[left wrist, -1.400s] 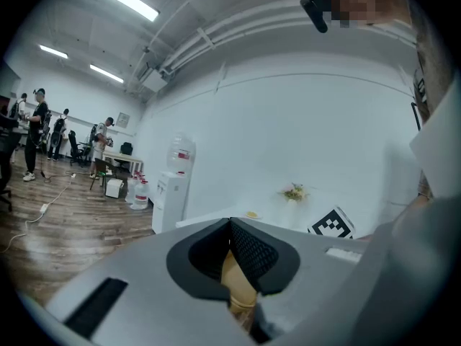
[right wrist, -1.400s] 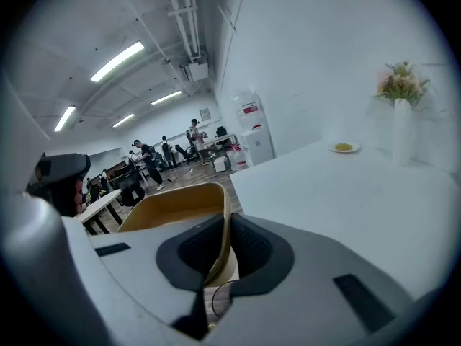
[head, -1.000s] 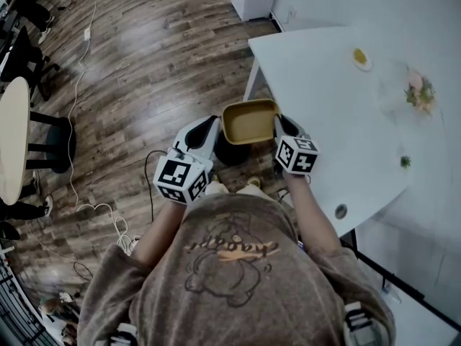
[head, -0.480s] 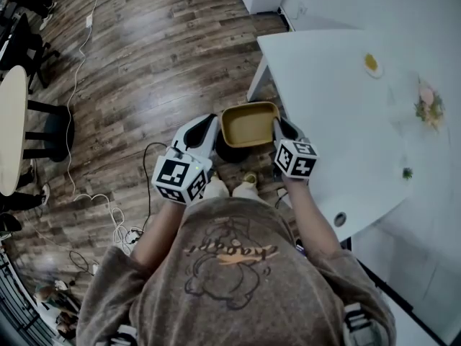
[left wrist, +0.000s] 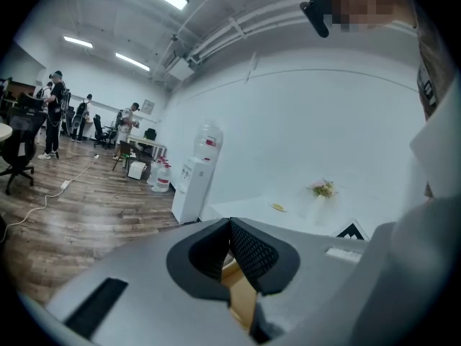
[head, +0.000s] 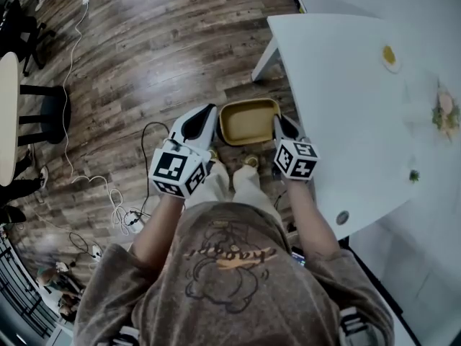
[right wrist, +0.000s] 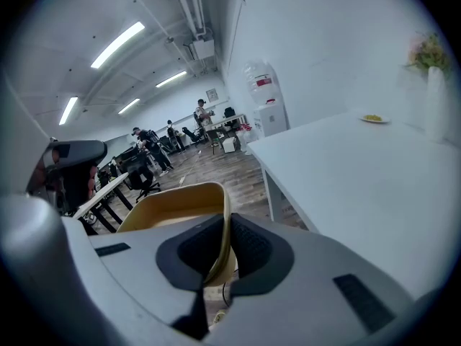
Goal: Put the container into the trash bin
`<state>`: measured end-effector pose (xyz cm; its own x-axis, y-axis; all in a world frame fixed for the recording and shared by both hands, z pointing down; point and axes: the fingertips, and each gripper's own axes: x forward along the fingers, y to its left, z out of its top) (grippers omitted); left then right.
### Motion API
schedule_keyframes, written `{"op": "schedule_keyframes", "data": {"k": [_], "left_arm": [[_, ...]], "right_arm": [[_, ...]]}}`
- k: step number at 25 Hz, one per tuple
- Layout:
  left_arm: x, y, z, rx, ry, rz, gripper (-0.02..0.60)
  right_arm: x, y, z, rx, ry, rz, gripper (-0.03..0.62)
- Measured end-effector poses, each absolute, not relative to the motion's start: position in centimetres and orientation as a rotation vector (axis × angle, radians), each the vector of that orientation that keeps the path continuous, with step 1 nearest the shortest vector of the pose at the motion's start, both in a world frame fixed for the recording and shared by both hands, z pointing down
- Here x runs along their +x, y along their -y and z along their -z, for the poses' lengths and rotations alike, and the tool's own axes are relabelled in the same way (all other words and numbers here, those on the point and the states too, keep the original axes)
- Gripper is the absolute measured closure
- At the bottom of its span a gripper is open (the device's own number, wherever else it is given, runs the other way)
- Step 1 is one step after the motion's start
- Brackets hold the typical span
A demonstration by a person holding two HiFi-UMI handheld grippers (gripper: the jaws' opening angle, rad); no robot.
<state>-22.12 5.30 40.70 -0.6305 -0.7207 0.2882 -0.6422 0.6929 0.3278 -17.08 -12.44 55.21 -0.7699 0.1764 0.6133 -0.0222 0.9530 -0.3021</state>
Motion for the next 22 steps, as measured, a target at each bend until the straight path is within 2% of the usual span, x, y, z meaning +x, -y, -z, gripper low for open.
{"op": "schedule_keyframes", "data": {"k": [22], "left_arm": [[-26.3, -5.7, -59.6, 1.016, 2.421, 0.266, 0.578]], "right_arm": [[-18.9, 10.6, -74.0, -0.109, 2.339, -0.443, 0.563]]}}
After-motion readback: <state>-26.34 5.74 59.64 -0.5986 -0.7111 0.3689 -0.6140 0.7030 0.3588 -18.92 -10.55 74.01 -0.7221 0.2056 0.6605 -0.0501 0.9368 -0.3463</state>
